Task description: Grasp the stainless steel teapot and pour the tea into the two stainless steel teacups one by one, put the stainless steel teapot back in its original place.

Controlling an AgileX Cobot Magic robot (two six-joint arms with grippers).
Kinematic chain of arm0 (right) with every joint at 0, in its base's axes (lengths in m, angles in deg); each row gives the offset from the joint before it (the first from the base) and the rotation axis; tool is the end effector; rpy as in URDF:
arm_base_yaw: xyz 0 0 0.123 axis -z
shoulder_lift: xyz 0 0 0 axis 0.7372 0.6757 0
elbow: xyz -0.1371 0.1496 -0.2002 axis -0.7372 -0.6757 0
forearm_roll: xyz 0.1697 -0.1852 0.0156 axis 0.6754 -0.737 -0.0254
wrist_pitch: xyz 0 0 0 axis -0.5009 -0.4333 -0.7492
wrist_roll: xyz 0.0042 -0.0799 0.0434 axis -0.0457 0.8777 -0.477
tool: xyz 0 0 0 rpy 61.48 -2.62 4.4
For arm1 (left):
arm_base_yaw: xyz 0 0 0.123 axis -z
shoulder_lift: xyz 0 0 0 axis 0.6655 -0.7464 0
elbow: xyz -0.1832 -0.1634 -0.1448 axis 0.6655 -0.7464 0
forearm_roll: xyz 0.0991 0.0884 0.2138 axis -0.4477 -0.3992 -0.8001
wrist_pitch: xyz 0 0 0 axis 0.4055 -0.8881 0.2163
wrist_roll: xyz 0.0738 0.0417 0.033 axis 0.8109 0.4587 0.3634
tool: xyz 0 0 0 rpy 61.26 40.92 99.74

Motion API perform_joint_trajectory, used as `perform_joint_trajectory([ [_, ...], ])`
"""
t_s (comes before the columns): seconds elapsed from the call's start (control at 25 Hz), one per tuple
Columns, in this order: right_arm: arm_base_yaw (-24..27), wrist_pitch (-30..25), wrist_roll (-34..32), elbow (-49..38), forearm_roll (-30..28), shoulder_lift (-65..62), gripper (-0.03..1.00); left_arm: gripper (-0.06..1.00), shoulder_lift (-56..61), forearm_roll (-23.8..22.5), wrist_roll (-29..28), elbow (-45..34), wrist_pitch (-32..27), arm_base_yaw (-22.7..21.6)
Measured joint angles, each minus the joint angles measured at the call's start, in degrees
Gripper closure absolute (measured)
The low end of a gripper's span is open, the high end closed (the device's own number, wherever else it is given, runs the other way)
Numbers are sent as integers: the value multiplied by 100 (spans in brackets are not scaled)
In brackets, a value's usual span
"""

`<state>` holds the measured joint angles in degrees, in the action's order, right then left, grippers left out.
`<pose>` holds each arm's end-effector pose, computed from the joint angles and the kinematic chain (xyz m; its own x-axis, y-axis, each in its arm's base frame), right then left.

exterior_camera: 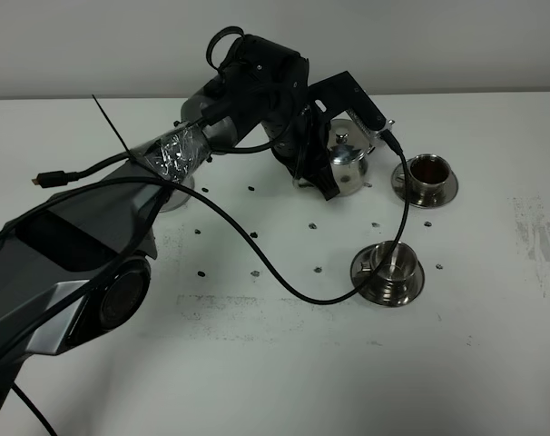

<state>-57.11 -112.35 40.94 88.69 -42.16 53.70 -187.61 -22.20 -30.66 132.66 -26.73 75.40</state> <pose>-0.0080 0.0079 0.2790 -0.4820 -0.1458 -0.8640 -0.2824 0.9593 -0.0043 0.4642 -0.3076 0.1680 -0.3807 0.8293 -0.4090 0.8322 0.5001 0.2395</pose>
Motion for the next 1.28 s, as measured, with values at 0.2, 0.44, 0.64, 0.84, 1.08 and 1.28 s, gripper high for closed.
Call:
perform_joint_trajectory([
  [0.2, 0, 0, 0, 0, 0, 0, 66, 75, 1065, -99, 195, -1089, 130, -30],
  [0.44, 0, 0, 0, 0, 0, 0, 66, 75, 3098, -352, 230, -4073, 1194, -32],
  [0.64, 0, 0, 0, 0, 0, 0, 66, 75, 3997, -141, 127, -5250, 1394, 39],
  [0.84, 0, 0, 0, 0, 0, 0, 66, 75, 4042, -609, 127, -5361, 1279, 270],
  [1.08, 0, 0, 0, 0, 0, 0, 66, 75, 3823, -1518, 591, -5361, 1579, 532],
  [1.28, 0, 0, 0, 0, 0, 0, 66, 75, 3487, -1509, 2148, -5361, 2013, 665],
])
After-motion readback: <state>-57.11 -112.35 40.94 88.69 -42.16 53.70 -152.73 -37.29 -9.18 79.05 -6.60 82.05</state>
